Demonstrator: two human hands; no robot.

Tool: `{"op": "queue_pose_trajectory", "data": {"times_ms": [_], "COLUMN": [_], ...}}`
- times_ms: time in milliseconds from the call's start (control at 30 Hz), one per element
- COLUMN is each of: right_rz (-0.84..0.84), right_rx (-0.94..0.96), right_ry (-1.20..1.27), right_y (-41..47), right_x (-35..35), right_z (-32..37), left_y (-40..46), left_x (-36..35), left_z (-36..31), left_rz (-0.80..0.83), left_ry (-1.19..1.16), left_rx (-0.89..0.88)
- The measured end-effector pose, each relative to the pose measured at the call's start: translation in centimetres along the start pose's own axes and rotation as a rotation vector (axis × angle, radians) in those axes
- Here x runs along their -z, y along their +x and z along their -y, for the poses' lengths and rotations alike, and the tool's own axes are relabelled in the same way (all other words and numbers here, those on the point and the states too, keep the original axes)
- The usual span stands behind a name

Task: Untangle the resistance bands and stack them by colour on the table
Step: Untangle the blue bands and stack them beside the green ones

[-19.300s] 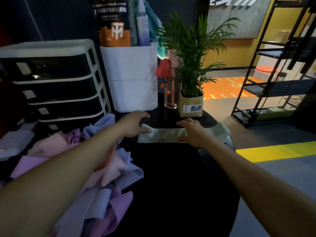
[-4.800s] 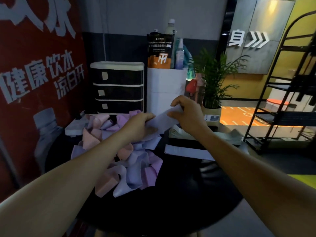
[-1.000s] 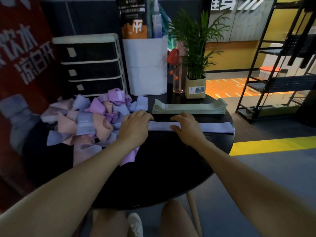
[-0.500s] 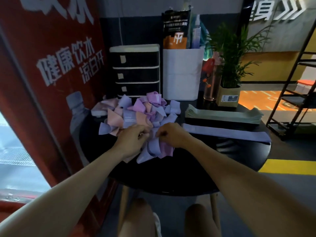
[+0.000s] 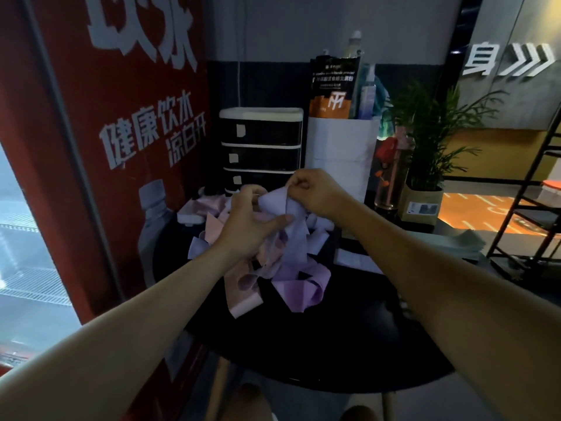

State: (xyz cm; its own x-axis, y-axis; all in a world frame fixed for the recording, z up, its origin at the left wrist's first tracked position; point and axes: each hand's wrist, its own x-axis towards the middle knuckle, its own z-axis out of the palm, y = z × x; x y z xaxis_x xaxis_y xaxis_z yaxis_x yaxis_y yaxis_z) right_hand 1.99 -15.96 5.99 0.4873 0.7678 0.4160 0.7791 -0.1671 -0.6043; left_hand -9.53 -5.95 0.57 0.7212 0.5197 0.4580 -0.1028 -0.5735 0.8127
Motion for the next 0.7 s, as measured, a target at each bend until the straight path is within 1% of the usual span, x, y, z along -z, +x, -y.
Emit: {"op": "queue_pose_trajectory", "data": {"times_ms": [67,133,267,367,500,533,600,700], "right_rz": [-0.070,-0.122,-0.152,-0.158,-0.170,-0.165,-0.144,-0.120], "right_rx": [-0.001,-0.016,-0.050,-0.052,-0.105,-0.126,-0.169,-0.187], "right_ry": [0.028,0.071,0.136,0.162,0.297,0.332,0.341,0.328], "right_y": [0.8,1.2,1.6,1.6,1.4,1.4,1.2,0.9], "right_x": [0.8,1.4,2.3,3.3,4.2,4.3,4.5,4.5], "right_z": [0.3,0.7,1.3,1.7,1.8,1.9,2.1,2.0], "left_y": [0.6,1.1,2.2,2.6,3.0,3.0,2.9,2.6], "left_x": [-0.4,-0.8,-1.3,-0.8,0.3,0.3,0.3,0.0], "left_z": [-1.2,-1.9,-2.2,-2.5,-2.5,-2.6,-2.7,-3.0], "left_rz": [-0.132,-0.183,-0.100,-0.001,0.013,0.015,0.045,0.155], "left_ry": [0.016,0.021,0.043,-0.070,-0.019,-0.033,-0.132,-0.270], "left_rx": [-0.049,-0.082,-0.123,-0.133,-0.219,-0.208,-0.156,-0.069]}}
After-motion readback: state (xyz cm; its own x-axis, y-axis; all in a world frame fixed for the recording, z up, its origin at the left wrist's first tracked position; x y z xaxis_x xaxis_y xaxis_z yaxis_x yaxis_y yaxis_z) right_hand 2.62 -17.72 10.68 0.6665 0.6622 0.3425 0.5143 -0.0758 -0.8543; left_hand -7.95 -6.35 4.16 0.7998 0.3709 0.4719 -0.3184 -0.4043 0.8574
